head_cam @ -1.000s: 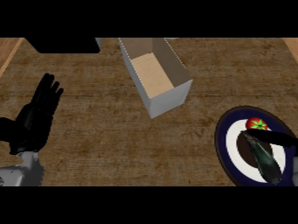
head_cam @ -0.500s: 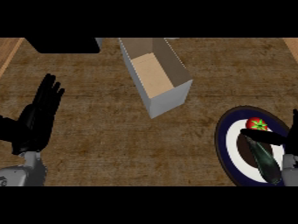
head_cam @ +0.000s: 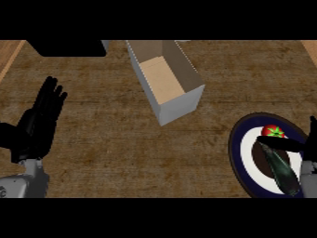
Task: Pick the tomato from the plate and place it in the cardboard box
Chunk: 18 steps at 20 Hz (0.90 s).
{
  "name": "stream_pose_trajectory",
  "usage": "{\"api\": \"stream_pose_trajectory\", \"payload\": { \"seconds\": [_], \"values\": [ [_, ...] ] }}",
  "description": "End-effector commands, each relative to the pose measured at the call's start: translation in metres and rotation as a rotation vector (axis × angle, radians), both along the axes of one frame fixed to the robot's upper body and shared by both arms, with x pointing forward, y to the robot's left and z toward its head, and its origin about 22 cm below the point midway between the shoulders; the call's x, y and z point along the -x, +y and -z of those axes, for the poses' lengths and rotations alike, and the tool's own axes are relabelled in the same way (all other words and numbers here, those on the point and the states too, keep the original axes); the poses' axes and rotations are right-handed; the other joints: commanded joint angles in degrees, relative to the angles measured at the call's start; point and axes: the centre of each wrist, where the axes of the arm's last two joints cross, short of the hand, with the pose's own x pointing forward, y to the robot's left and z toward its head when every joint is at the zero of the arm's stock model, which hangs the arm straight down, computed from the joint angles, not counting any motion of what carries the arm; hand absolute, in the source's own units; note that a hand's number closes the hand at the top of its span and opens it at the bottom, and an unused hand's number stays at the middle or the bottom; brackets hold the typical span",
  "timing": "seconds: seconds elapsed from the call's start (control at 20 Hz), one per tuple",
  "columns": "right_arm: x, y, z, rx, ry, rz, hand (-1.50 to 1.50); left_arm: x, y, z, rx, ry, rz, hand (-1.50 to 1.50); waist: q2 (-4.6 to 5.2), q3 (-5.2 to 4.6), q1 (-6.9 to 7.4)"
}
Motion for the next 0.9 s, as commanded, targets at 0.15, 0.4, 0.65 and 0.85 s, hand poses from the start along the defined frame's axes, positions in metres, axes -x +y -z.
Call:
{"api": "stream_pose_trajectory", "payload": {
  "seconds": [0.15, 0.4, 0.65, 0.85],
  "values": [
    [-0.005, -0.005, 0.024, -0.005, 0.011, -0.029, -1.50, 0.012, 0.008, 0.002, -0.009, -0.020, 0.012, 0.00, 0.01, 0.02, 0.13],
    [0.003, -0.002, 0.015, 0.030, -0.012, -0.019, -1.50, 0.011, -0.004, 0.001, -0.011, 0.001, -0.012, 0.00, -0.03, 0.00, -0.05],
    [-0.016, 0.002, 0.025, 0.119, 0.032, -0.080, 1.50, 0.006, -0.002, 0.003, -0.007, -0.004, 0.008, 0.00, 0.03, 0.01, 0.12],
    [-0.009, 0.012, 0.030, 0.188, 0.036, -0.100, 1.50, 0.007, -0.007, 0.003, 0.003, 0.007, 0.010, 0.00, 0.01, 0.01, 0.08]
  ]
}}
